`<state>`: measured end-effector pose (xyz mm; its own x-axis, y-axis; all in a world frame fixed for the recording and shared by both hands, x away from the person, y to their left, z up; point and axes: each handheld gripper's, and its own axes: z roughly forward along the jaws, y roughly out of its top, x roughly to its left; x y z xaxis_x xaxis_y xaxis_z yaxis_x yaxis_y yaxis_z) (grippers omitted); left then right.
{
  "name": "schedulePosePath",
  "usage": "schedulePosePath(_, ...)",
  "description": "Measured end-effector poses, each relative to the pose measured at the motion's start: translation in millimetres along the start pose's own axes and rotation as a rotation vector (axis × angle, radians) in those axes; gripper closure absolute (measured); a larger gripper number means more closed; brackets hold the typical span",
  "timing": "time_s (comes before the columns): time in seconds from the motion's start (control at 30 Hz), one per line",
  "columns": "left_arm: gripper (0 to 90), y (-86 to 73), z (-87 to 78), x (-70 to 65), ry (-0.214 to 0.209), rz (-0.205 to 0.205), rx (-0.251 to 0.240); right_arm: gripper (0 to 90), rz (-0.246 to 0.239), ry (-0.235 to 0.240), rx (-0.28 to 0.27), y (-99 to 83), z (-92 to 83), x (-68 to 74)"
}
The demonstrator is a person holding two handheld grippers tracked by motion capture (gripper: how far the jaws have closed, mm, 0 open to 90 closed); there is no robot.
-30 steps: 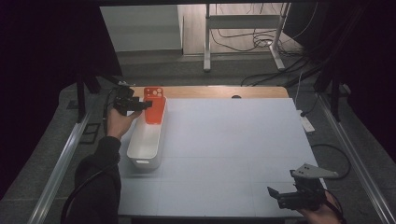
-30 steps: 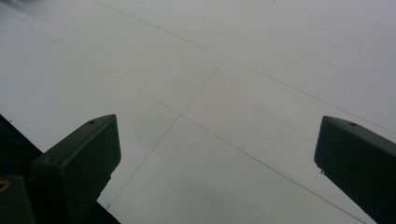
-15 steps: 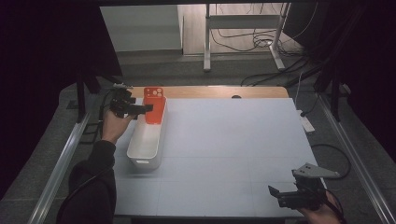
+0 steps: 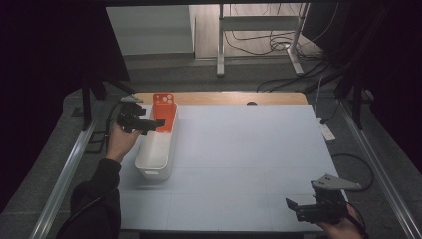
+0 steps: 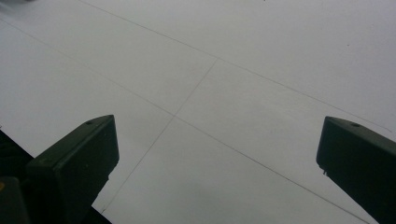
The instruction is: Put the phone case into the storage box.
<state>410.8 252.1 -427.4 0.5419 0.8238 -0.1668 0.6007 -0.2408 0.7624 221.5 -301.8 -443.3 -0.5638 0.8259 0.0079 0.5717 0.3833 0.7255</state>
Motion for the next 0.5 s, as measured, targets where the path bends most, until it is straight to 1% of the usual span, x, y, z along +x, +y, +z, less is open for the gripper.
schedulePosePath(0.13,1.6,-2.9,-2.1,-4.3,-0.014,0.008,-0.006,0.0,0.000,-0.001,0.000,0.0,0.0,0.1)
schedulePosePath(0.23,2.5,-6.5,-3.6,-10.2,-0.030,0.031,-0.005,0.0,0.000,-0.002,0.000,0.0,0.0,0.1)
schedulePosePath(0.33,2.6,-9.2,-4.8,-13.4,-0.039,0.041,-0.011,0.0,0.000,-0.002,0.000,0.0,0.0,0.1)
schedulePosePath(0.37,2.7,-11.7,-6.2,-15.9,-0.050,0.043,-0.019,0.0,0.000,-0.002,0.001,0.0,0.0,0.1)
schedulePosePath(0.5,2.7,-15.5,-8.8,-19.7,-0.065,0.044,-0.031,0.0,-0.002,-0.002,-0.001,-0.1,0.2,0.3)
